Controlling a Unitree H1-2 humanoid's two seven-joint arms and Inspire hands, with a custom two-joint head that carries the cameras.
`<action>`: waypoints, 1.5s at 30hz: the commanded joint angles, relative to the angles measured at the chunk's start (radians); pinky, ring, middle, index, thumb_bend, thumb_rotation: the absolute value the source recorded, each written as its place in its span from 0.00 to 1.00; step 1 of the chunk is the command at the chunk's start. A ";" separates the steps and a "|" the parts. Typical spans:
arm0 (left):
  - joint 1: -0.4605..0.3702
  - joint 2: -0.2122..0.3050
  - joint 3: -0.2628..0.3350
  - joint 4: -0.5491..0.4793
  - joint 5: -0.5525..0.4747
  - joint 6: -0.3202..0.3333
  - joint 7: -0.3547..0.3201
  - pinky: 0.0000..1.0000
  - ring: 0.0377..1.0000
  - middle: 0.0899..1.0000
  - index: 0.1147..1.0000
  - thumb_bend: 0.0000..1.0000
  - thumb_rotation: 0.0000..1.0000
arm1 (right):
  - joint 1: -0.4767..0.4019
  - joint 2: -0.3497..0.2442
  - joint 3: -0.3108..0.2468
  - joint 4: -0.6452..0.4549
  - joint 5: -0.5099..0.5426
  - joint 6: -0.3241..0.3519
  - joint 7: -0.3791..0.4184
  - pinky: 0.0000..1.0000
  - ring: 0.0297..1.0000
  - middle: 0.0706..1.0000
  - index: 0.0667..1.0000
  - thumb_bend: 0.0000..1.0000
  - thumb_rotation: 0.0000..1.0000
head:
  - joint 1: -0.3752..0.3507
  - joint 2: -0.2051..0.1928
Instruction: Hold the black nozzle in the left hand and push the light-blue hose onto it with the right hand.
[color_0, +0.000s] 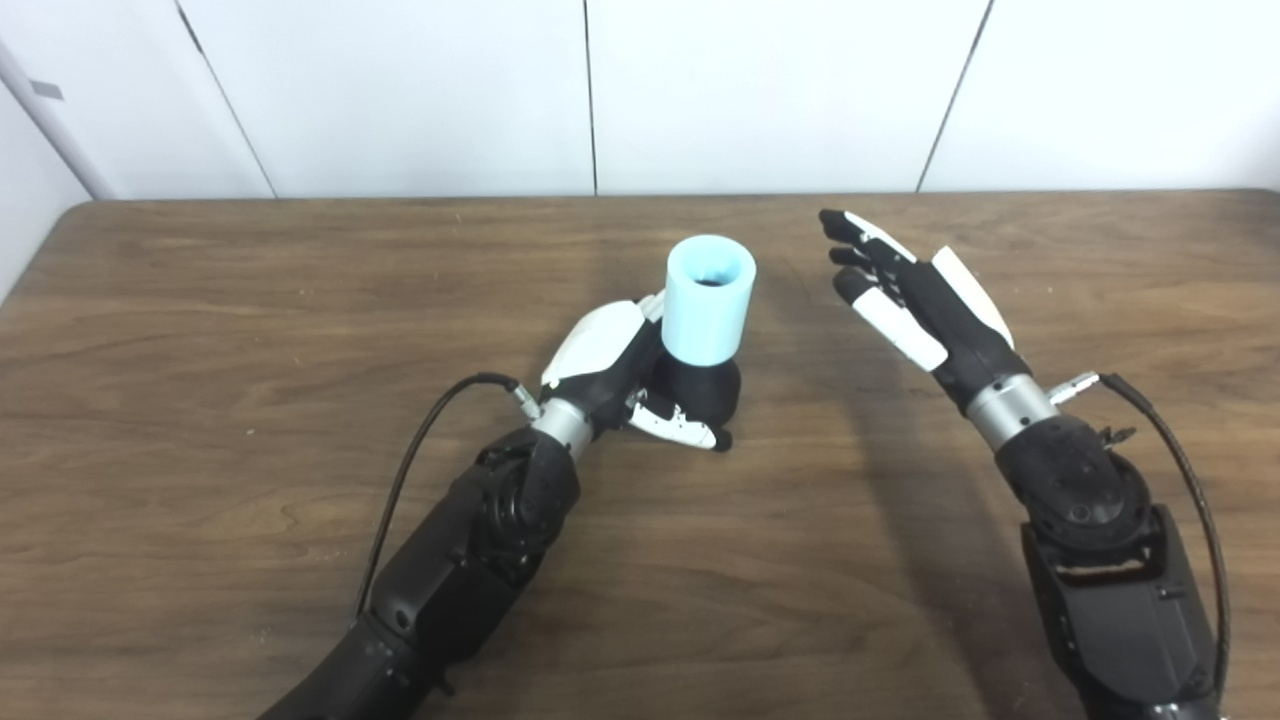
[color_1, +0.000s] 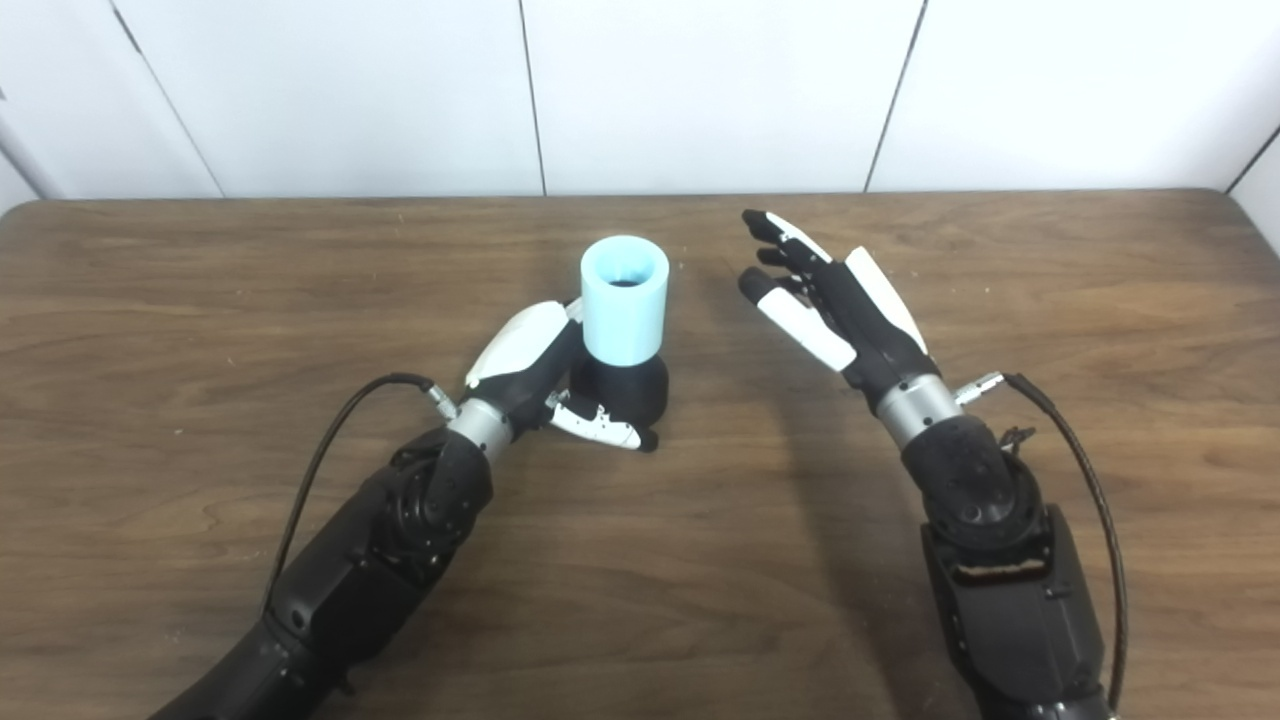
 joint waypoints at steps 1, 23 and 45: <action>0.088 0.061 -0.020 0.107 0.045 0.069 -0.058 1.00 1.00 1.00 1.00 1.00 0.13 | -0.018 -0.017 0.001 -0.025 0.007 -0.027 -0.018 0.82 0.90 0.93 0.93 0.52 1.00 | 0.001 0.001; 0.094 0.122 0.148 -0.079 -0.150 0.056 -0.219 1.00 1.00 1.00 1.00 1.00 0.22 | -0.031 -0.013 0.000 0.007 0.042 0.001 -0.025 0.83 0.90 0.91 0.93 0.52 1.00 | 0.009 -0.002; 0.190 0.090 0.422 -0.216 -0.377 -0.147 -0.111 1.00 1.00 1.00 1.00 1.00 0.18 | -0.041 -0.009 0.008 0.035 0.042 -0.017 -0.043 0.84 0.90 0.91 0.93 0.52 1.00 | 0.013 -0.007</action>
